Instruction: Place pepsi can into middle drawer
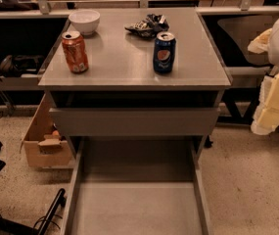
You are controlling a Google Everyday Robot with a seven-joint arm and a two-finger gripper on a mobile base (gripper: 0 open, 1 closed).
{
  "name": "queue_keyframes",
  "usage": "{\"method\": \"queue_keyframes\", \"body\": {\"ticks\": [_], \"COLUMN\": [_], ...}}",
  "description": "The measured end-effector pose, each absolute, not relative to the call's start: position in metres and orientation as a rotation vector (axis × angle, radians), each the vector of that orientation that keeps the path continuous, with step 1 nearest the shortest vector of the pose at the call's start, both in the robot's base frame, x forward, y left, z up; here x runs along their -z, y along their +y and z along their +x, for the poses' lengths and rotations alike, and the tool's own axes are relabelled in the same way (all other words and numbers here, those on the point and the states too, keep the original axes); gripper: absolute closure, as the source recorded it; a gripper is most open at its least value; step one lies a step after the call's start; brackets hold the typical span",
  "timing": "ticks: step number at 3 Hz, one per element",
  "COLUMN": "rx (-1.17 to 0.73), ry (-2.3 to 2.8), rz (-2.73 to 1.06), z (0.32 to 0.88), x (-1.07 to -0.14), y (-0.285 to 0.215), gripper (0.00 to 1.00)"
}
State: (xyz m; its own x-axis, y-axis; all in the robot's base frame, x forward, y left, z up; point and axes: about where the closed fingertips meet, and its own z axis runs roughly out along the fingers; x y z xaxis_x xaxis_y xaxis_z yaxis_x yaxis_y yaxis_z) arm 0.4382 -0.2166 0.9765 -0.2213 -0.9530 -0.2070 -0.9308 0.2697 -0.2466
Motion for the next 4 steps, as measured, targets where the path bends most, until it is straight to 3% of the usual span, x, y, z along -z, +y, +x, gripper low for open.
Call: {"method": "queue_keyframes", "body": {"ticks": [2,4], "rx": [0.050,-0.283], "ry": [2.166,1.857], "rz": [-1.659,-1.491], "z": [0.461,0.595], "x": [-0.968,-0.934], "y": [-0.211,-0.163], "gripper": [0.00,0.00]}}
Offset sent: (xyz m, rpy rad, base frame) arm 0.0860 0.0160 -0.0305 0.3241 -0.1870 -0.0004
